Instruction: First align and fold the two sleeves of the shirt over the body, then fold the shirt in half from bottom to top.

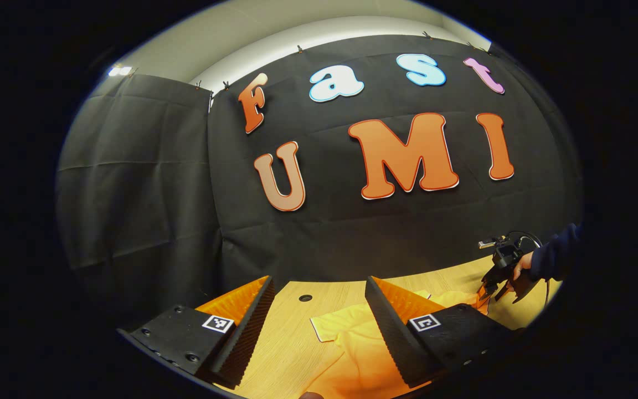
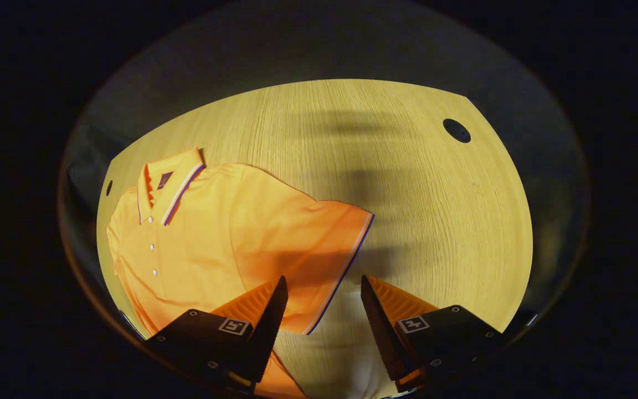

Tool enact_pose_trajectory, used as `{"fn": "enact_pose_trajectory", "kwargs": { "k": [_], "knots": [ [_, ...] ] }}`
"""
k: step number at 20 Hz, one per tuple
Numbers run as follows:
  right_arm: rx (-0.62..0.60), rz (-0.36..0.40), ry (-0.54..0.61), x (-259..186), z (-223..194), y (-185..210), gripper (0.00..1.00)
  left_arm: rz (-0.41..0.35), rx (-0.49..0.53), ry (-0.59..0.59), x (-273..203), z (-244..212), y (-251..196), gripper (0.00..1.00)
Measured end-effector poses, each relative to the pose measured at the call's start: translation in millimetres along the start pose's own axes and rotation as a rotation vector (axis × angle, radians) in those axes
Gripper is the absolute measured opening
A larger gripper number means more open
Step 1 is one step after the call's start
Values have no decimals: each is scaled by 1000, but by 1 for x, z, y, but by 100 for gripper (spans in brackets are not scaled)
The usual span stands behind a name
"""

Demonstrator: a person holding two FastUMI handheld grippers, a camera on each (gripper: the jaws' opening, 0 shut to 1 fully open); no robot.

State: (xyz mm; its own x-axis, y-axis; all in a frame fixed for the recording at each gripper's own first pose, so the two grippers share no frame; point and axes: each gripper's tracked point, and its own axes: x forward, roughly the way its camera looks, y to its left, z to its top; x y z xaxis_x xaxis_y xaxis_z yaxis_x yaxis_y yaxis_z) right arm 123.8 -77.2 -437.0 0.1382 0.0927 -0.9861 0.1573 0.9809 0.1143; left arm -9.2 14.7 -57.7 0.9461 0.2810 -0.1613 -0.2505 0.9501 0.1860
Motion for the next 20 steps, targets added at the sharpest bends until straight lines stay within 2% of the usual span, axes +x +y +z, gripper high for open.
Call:
{"fn": "enact_pose_trajectory", "kwargs": {
  "k": [4,6,7,8,9,10,11,13,14,15,20],
  "knots": [
    [36,17,72,8,-5,6,74,13,3,16,2,-2,2,99],
    [31,-16,81,18,-3,3,66,17,4,25,2,-5,3,99],
    [20,-30,78,14,-1,2,58,16,3,29,2,-8,2,99],
    [1,-28,71,16,2,2,58,14,3,35,2,-10,2,99],
    [-30,-19,54,14,4,4,43,11,3,39,2,-13,1,99],
    [-43,-14,32,11,8,5,39,8,2,43,2,-14,0,99],
    [-58,-4,23,14,8,8,19,5,1,43,2,-14,-2,99],
    [-48,62,31,10,6,18,9,4,6,37,1,-13,-1,99],
    [-28,88,20,6,10,21,9,7,9,34,1,-11,1,99],
    [-12,77,-20,4,19,21,4,10,10,34,0,-12,1,99],
    [-10,188,-83,-31,34,50,4,47,15,50,-1,-18,18,99]
  ]
}}
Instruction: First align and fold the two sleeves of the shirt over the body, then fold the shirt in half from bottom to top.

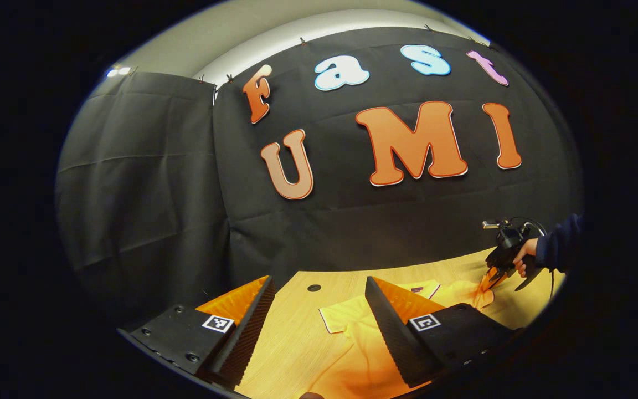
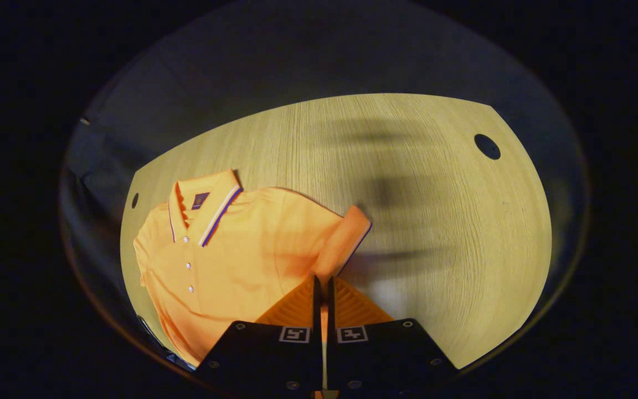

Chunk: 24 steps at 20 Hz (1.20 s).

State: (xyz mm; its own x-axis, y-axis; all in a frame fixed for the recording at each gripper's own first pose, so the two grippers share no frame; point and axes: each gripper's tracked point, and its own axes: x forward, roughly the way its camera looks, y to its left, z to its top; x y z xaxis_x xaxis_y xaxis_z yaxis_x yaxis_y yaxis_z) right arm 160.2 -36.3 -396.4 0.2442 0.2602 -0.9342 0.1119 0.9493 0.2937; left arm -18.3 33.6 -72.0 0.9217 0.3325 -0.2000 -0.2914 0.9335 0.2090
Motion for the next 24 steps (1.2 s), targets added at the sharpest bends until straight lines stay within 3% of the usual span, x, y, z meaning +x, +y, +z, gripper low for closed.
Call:
{"fn": "enact_pose_trajectory", "kwargs": {
  "k": [10,14,19,20,21,22,24],
  "knots": [
    [-88,213,-23,-25,9,111,5,28,15,29,0,-13,7,99],
    [-80,291,-46,-33,13,136,37,23,3,46,4,-23,12,100],
    [-113,229,-106,-44,18,121,69,-7,-49,115,44,-51,22,99],
    [-119,217,-132,-48,20,119,71,-21,-57,136,56,-58,23,99],
    [-117,209,-172,-54,25,118,66,-32,-60,154,66,-66,25,99],
    [-111,207,-213,-63,30,119,77,-50,-63,169,79,-73,25,99],
    [-97,201,-276,-79,33,120,78,-91,-62,195,105,-84,25,99]
  ]
}}
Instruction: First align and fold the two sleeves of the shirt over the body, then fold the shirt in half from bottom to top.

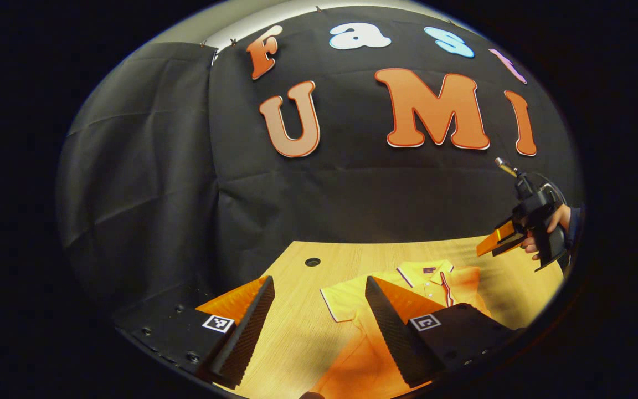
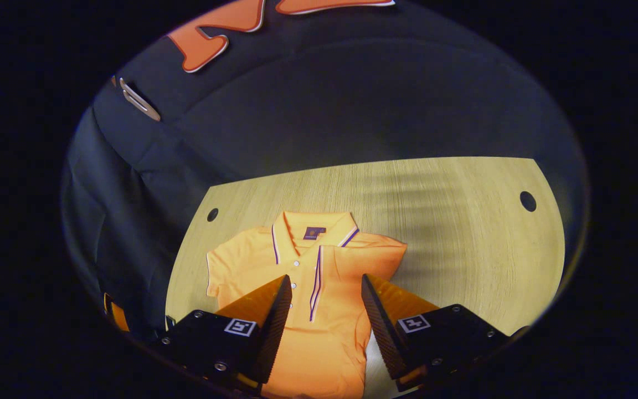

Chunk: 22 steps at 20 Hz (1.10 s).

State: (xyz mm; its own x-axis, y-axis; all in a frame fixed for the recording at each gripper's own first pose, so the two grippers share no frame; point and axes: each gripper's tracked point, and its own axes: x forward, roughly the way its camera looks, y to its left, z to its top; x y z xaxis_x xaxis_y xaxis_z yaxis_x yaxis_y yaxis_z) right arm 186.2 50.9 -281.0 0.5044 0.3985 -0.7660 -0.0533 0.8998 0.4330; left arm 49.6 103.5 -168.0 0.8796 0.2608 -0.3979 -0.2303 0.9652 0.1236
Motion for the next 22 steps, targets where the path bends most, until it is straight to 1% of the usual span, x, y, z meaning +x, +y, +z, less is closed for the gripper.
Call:
{"fn": "enact_pose_trajectory", "kwargs": {
  "k": [2,3,7,9,11,13,16,18,20,21,22],
  "knots": [
    [0,-28,-53,-13,2,-1,81,-43,4,43,27,-12,1,99],
    [-6,-48,-77,-19,3,-2,85,-67,-1,67,40,-18,-1,99],
    [-29,-89,-166,-46,2,7,90,-145,-11,193,91,-42,-1,99],
    [-23,-118,-209,-64,3,8,94,-181,-24,254,112,-48,-5,99],
    [-10,-146,-255,-79,3,8,96,-214,-52,336,129,-68,-11,99],
    [-9,-172,-296,-96,0,7,97,-228,-84,412,149,-84,-12,99],
    [-23,-242,-359,-124,-4,1,99,-226,-110,516,175,-102,-15,99],
    [-19,-277,-378,-140,-11,-1,98,-228,-119,586,195,-116,-20,98],
    [-6,-296,-404,-153,-16,1,99,-211,-101,676,211,-133,-19,99],
    [0,-303,-418,-160,-18,3,99,-206,-83,719,218,-144,-21,98],
    [7,-316,-425,-168,-21,1,99,-215,-63,776,221,-153,-22,98]
  ]
}}
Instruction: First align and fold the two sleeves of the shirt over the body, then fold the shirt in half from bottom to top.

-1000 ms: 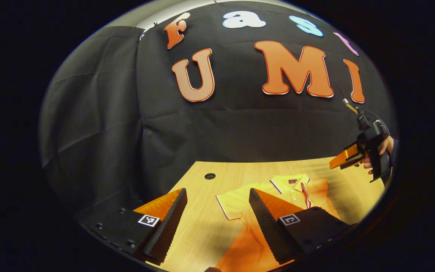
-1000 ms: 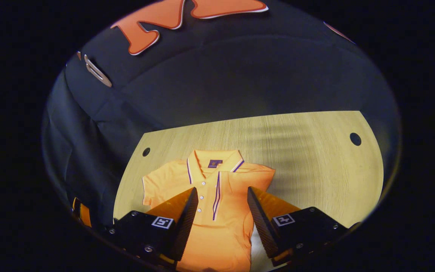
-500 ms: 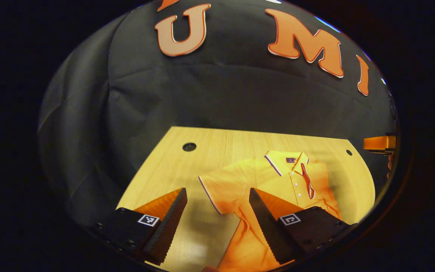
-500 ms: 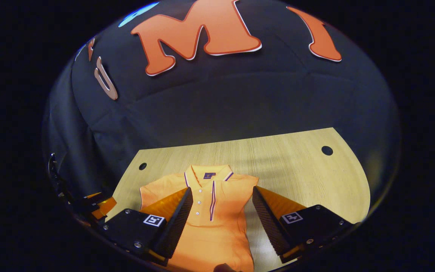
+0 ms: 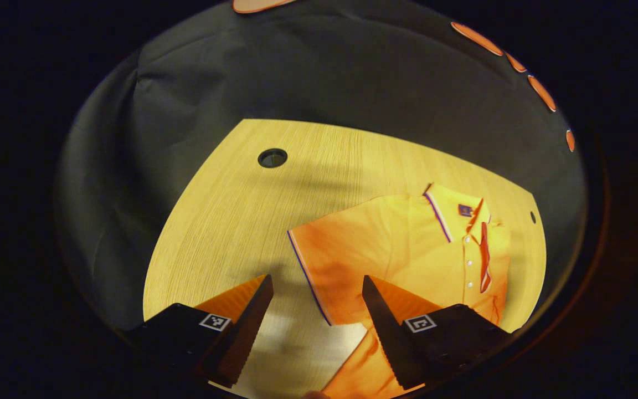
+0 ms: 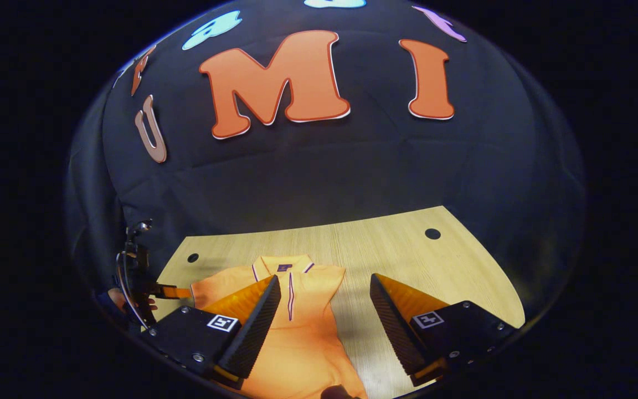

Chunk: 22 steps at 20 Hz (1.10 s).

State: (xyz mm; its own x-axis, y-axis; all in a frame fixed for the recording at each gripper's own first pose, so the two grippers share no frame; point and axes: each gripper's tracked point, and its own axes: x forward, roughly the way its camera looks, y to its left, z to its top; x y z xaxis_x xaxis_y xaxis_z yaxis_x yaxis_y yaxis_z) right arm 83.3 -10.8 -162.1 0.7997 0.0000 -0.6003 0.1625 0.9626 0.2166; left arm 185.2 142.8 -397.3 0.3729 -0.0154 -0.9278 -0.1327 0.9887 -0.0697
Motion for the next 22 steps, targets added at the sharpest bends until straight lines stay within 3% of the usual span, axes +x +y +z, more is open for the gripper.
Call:
{"fn": "enact_pose_trajectory", "kwargs": {
  "k": [3,9,11,14,17,22],
  "knots": [
    [9,-29,-16,-14,0,-7,99,-11,-1,65,19,1,-4,98],
    [-23,-73,-7,-30,-10,-26,99,69,-36,195,51,-14,3,96],
    [-17,-85,-8,-33,-13,-30,99,70,-37,169,54,-7,2,98],
    [9,-79,-9,-33,-15,-37,98,52,-3,176,53,-7,-7,72],
    [17,-79,6,-31,-22,-43,99,-24,5,148,50,1,-23,12],
    [28,-84,16,-32,-28,-51,99,-72,115,-14,19,40,-49,12]
  ]
}}
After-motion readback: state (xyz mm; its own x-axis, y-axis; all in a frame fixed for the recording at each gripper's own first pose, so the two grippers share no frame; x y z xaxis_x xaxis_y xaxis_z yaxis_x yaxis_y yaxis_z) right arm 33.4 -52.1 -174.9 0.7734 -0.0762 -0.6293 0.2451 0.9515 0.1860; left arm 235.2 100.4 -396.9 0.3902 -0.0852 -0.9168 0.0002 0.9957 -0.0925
